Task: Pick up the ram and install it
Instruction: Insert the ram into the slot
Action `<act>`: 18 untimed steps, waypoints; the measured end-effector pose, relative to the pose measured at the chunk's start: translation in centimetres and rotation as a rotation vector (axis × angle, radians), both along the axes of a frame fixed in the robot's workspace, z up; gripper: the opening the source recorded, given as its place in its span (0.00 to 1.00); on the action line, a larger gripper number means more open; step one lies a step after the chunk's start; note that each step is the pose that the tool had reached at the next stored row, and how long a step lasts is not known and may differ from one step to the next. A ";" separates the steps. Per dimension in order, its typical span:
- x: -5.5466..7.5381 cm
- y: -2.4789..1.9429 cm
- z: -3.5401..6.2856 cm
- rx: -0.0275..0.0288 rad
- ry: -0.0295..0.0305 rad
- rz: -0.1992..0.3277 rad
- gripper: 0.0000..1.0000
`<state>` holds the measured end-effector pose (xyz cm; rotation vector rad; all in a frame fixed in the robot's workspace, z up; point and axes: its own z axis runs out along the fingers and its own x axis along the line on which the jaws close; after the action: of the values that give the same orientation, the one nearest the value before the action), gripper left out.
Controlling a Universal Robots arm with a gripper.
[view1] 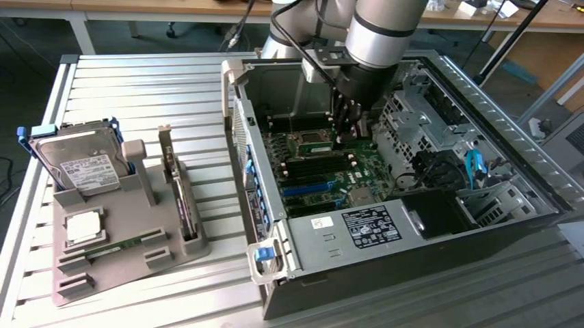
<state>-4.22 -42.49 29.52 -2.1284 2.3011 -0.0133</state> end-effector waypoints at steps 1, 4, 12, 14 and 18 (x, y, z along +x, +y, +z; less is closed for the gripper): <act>-0.1 0.43 -0.41 -0.0002 0.0001 0.000 0.14; -0.2 0.78 -1.00 0.0002 0.0000 0.001 0.14; -0.2 1.48 -2.58 -0.0002 0.0001 0.002 0.14; -0.2 1.53 -2.95 -0.0002 0.0002 0.002 0.14; -0.3 1.62 -4.05 -0.0004 0.0000 0.002 0.14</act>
<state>-4.47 -40.87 25.47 -2.1312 2.2989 -0.0137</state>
